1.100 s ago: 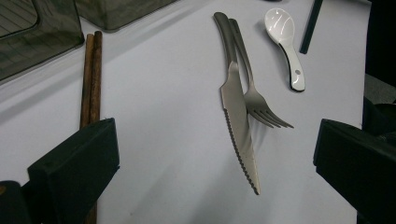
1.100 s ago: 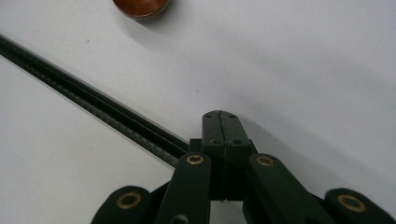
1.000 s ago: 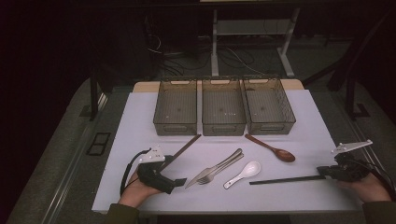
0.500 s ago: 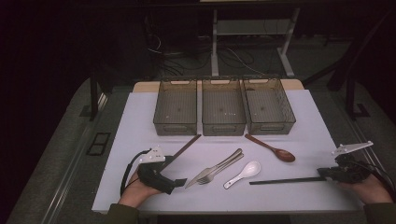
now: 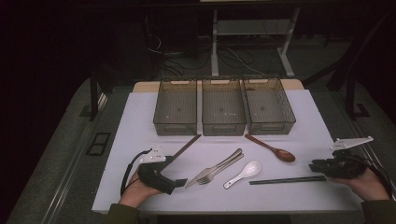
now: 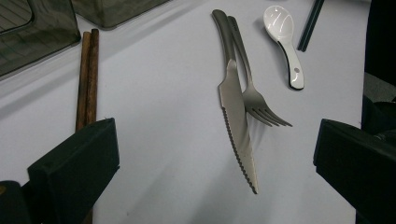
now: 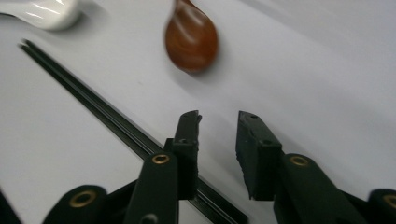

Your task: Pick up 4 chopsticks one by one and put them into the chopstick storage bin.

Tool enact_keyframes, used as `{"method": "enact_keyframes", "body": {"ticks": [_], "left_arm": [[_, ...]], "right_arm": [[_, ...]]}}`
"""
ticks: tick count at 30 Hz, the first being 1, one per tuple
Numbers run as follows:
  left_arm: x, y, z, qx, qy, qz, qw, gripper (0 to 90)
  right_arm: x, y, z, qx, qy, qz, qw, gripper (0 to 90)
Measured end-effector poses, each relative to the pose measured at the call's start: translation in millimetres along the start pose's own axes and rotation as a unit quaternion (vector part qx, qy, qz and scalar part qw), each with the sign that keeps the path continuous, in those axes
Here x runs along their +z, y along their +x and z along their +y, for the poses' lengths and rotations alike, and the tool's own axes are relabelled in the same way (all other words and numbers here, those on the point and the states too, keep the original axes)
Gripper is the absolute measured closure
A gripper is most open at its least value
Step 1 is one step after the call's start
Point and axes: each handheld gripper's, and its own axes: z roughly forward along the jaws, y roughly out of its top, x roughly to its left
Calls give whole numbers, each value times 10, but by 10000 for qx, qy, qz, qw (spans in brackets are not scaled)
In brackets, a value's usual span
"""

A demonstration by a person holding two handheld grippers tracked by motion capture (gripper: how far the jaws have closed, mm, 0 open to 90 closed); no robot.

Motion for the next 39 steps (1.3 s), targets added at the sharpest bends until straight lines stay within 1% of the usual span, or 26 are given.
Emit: {"method": "enact_keyframes", "body": {"ticks": [2,3,8,11,13,15,16,20,22,25,28,29,30,31,32,34,36,37,39], "left_arm": [[-1,-1,2,1,-2,1,10000,0],[-2,-2,3,2,-4,-2,10000,0],[10,-6,4,11,1,-22,10000,0],[21,-18,7,12,5,-34,10000,0],[23,-20,9,18,13,-41,10000,0],[22,-21,9,14,6,-46,10000,0],[21,-21,8,10,1,-47,10000,0],[26,-19,6,17,12,-60,10000,0],[28,-23,6,13,6,-64,10000,0],[30,-22,7,17,5,-65,10000,0],[32,-20,5,17,17,-71,10000,0],[34,-21,5,15,22,-68,10000,0],[34,-21,5,21,29,-71,10000,0],[35,-21,5,21,31,-72,10000,0],[36,-22,5,21,31,-72,10000,0],[37,-23,4,17,36,-74,10000,0],[41,-23,3,13,37,-81,10000,0],[42,-22,2,18,42,-84,10000,0],[45,-22,0,14,43,-88,10000,0]], "right_arm": [[12,32,35,-80,-69,141,9998,643],[20,44,53,-166,-94,179,9997,630],[46,141,137,-521,-104,335,9980,566],[74,201,191,-672,-82,403,9969,530],[102,237,229,-798,-47,496,9956,530],[120,269,267,-933,10,521,9943,516],[129,283,287,-957,19,560,9938,510],[162,331,369,-1241,138,693,9897,498],[176,352,407,-1402,216,732,9872,501],[190,381,451,-1665,356,835,9819,530],[203,417,476,-1857,586,911,9766,559],[209,429,482,-1949,655,907,9744,572],[214,436,487,-2082,718,922,9711,587],[224,433,497,-2247,771,928,9669,600],[229,437,506,-2350,845,902,9641,613],[244,456,516,-2409,973,901,9614,637],[264,461,526,-2513,1107,903,9573,664],[275,464,529,-2542,1169,901,9558,681],[297,463,538,-2662,1315,895,9507,706]]}}
